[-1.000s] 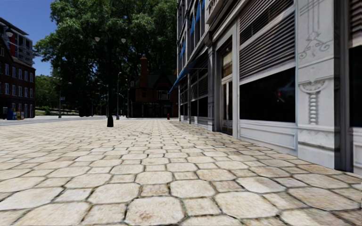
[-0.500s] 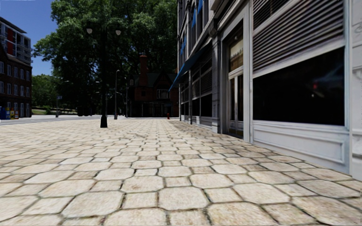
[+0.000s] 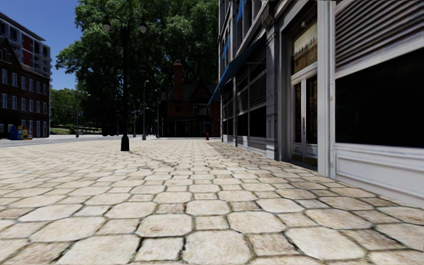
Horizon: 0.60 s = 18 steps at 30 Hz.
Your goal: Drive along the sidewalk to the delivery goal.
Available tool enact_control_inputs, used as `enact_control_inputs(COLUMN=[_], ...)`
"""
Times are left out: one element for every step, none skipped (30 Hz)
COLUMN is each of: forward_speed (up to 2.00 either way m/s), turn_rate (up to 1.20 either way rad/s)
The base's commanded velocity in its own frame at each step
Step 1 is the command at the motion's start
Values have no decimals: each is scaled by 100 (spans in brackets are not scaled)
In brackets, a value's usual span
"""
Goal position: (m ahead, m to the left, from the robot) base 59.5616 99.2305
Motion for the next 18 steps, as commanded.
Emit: enact_control_inputs(forward_speed=[200,200,200,200,200,200,200,200,200,200,200,200,200,200,200,200,200,200], turn_rate=[0,0,0,0,0,47,64,78,78,86,89,90,72,24,24,9,1,0])
